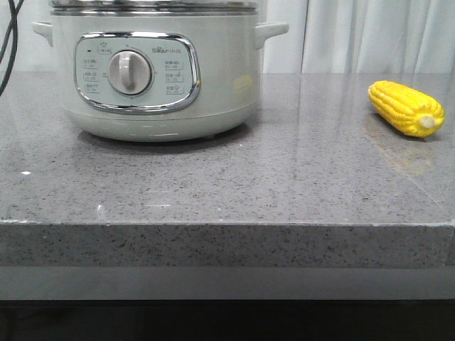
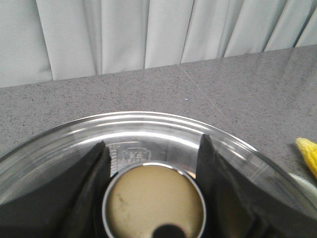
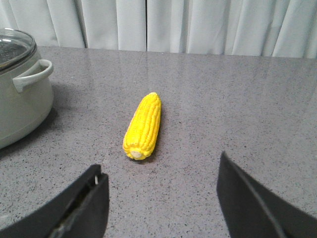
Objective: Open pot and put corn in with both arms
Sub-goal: 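Lift the glass lid off the pot with the left gripper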
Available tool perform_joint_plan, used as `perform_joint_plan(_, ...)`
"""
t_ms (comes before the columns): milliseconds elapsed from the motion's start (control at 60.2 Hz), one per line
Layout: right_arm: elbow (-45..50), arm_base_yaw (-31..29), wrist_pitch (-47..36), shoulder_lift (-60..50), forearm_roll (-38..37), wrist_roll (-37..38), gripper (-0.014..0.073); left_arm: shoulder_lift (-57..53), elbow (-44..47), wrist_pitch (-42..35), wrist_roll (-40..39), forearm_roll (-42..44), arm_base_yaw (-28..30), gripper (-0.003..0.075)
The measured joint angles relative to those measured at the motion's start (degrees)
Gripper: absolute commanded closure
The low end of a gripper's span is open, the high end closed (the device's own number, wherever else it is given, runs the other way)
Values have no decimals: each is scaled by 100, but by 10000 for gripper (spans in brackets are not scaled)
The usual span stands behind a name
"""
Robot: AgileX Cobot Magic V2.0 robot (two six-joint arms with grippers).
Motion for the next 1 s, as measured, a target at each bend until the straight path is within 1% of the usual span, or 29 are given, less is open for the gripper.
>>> perform_joint_plan(116, 0, 0, 0, 0, 0, 0, 104, -222, -219, 200, 0, 0, 0, 513)
perform_joint_plan(316, 0, 0, 0, 0, 0, 0, 104, -947, -337, 419, 0, 12, 0, 513)
perform_joint_plan(399, 0, 0, 0, 0, 0, 0, 104, -1330, -337, 722, 0, 107, 0, 513)
perform_joint_plan(548, 0, 0, 0, 0, 0, 0, 104, -1981, -337, 1493, 0, 245, 12, 512)
perform_joint_plan(632, 0, 0, 0, 0, 0, 0, 104, -2355, -287, 1752, 0, 326, 12, 512)
perform_joint_plan(781, 0, 0, 0, 0, 0, 0, 104, -3114, 204, 1893, 0, 384, 12, 513)
perform_joint_plan(997, 0, 0, 0, 0, 0, 0, 104, -4326, 1584, 2010, 0, 409, 12, 513)
